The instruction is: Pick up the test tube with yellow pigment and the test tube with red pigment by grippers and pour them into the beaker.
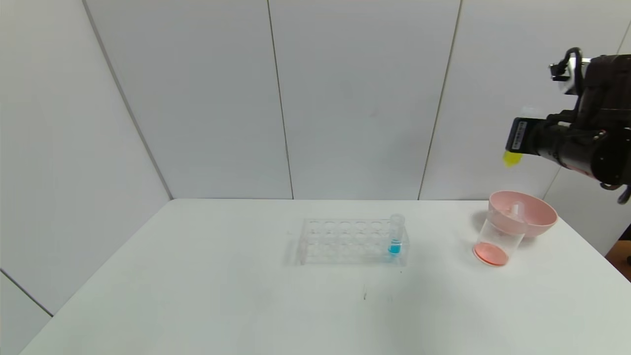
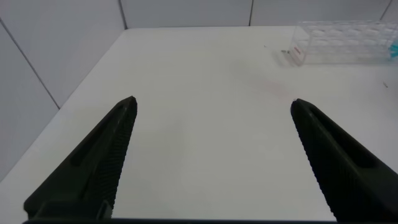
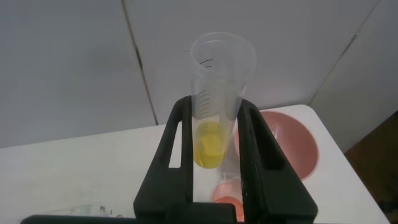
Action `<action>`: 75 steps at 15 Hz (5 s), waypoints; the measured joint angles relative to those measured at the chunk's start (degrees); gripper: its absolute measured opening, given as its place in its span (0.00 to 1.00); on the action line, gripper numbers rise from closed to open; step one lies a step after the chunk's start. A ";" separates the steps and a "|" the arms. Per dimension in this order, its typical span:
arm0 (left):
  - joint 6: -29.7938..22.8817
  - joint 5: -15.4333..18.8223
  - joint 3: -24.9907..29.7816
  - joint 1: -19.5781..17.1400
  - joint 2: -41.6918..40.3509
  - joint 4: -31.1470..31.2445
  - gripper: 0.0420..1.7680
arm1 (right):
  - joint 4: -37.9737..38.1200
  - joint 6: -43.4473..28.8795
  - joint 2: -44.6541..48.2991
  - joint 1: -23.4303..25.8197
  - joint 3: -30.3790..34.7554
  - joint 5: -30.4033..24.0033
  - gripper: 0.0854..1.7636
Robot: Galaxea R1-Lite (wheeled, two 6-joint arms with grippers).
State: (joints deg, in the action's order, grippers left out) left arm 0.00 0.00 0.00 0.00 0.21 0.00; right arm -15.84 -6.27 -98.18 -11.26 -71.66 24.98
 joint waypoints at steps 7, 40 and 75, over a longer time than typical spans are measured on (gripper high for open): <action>-0.02 0.00 0.00 0.00 0.00 0.00 1.00 | -1.23 6.17 0.76 19.58 0.52 -13.15 0.24; -0.02 0.00 0.00 0.00 0.00 0.00 1.00 | -26.26 32.05 -12.98 28.95 9.80 -31.71 0.24; -0.02 0.00 0.00 0.00 0.00 0.00 1.00 | -38.52 62.56 -14.43 36.43 18.52 -68.47 0.24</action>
State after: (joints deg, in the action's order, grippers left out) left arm -0.02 0.00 0.00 0.00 0.21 0.00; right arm -54.36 56.30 -112.62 25.16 -53.14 -43.50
